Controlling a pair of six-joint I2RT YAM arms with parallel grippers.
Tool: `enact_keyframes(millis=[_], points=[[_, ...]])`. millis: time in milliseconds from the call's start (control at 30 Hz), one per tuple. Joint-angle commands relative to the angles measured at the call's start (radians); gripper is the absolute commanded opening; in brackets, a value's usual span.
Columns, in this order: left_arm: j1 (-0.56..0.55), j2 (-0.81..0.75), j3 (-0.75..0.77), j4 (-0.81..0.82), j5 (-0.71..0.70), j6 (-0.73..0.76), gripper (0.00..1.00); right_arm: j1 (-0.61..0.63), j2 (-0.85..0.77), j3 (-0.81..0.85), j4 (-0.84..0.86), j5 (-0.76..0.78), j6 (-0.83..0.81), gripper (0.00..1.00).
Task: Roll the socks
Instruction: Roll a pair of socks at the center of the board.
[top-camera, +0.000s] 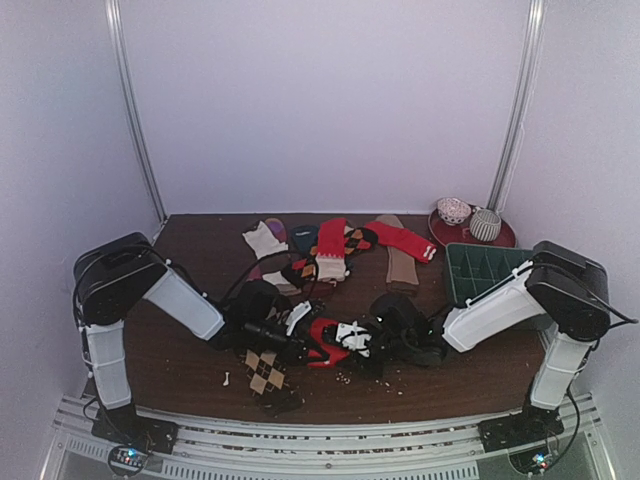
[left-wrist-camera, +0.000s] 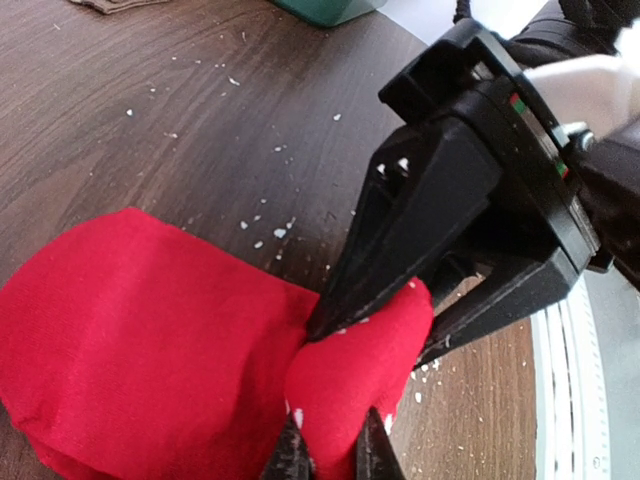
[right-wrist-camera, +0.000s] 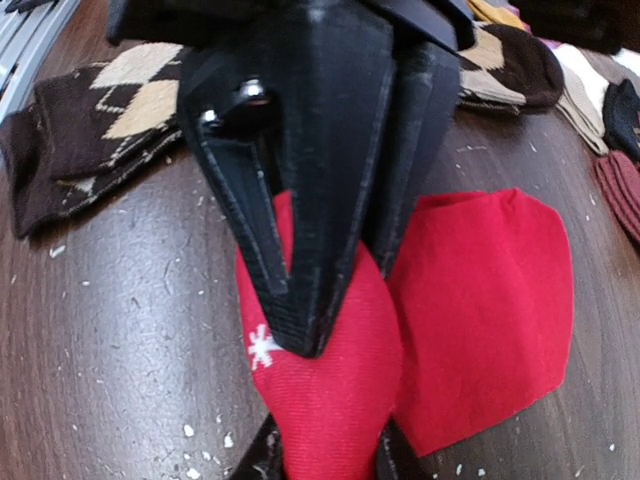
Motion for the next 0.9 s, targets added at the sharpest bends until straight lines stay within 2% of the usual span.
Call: enact_keyframes(millis=[0, 67, 167, 233, 267, 333, 367, 500, 700, 867], points=[[0.003, 0.081, -0.043, -0.303, -0.130, 0.024, 0.02, 0.001, 0.022, 0.039, -0.102, -0.029, 0.079, 0.18], [0.003, 0.042, -0.036, -0.306, -0.175, 0.042, 0.23, -0.008, 0.030, 0.067, -0.175, -0.077, 0.127, 0.18], [0.003, -0.069, -0.037, -0.305, -0.285, 0.065, 0.38, -0.038, 0.056, 0.104, -0.291, -0.154, 0.223, 0.18], [0.003, -0.185, -0.076, -0.232, -0.322, 0.071, 0.48, -0.065, 0.084, 0.128, -0.366, -0.223, 0.271, 0.18], [0.001, -0.243, -0.104, -0.189, -0.329, 0.075, 0.57, -0.078, 0.100, 0.143, -0.403, -0.255, 0.291, 0.18], [0.000, -0.358, -0.162, -0.101, -0.332, 0.096, 0.84, -0.099, 0.133, 0.172, -0.471, -0.298, 0.318, 0.19], [0.000, -0.397, -0.187, -0.067, -0.324, 0.116, 0.89, -0.112, 0.151, 0.189, -0.500, -0.321, 0.331, 0.19], [-0.012, -0.465, -0.248, 0.051, -0.299, 0.191, 0.93, -0.182, 0.214, 0.230, -0.570, -0.427, 0.401, 0.18], [-0.020, -0.289, -0.148, 0.076, -0.252, 0.263, 0.93, -0.219, 0.286, 0.283, -0.659, -0.495, 0.422, 0.18], [-0.024, -0.177, -0.085, 0.075, -0.207, 0.282, 0.90, -0.227, 0.308, 0.297, -0.694, -0.485, 0.416, 0.18]])
